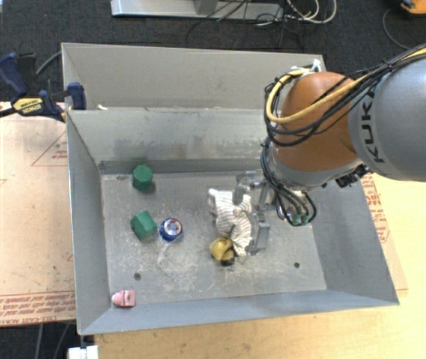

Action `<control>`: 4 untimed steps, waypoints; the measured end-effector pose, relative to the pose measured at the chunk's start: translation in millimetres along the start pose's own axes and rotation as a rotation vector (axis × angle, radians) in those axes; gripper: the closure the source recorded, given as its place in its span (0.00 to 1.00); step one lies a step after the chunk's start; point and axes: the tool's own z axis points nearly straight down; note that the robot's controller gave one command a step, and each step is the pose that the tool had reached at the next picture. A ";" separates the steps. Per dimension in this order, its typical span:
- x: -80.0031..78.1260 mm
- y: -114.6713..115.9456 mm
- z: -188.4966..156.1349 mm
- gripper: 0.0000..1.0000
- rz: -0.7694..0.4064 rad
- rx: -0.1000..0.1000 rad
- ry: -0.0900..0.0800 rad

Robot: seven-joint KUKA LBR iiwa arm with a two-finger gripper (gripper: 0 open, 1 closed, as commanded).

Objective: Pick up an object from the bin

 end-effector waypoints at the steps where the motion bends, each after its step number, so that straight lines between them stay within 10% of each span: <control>1: -1.6 -0.2 -4.7 0.00 0.001 0.000 -0.008; 2: 6.7 -0.2 78.8 0.00 -0.154 -0.001 -0.006; 3: 4.5 11.8 91.2 1.00 -0.188 -0.001 -0.012; 4: 4.5 11.7 91.2 1.00 -0.187 -0.001 -0.012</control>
Offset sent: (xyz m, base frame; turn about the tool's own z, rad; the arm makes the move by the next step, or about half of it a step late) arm -0.0105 -0.0010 -0.0975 -0.1875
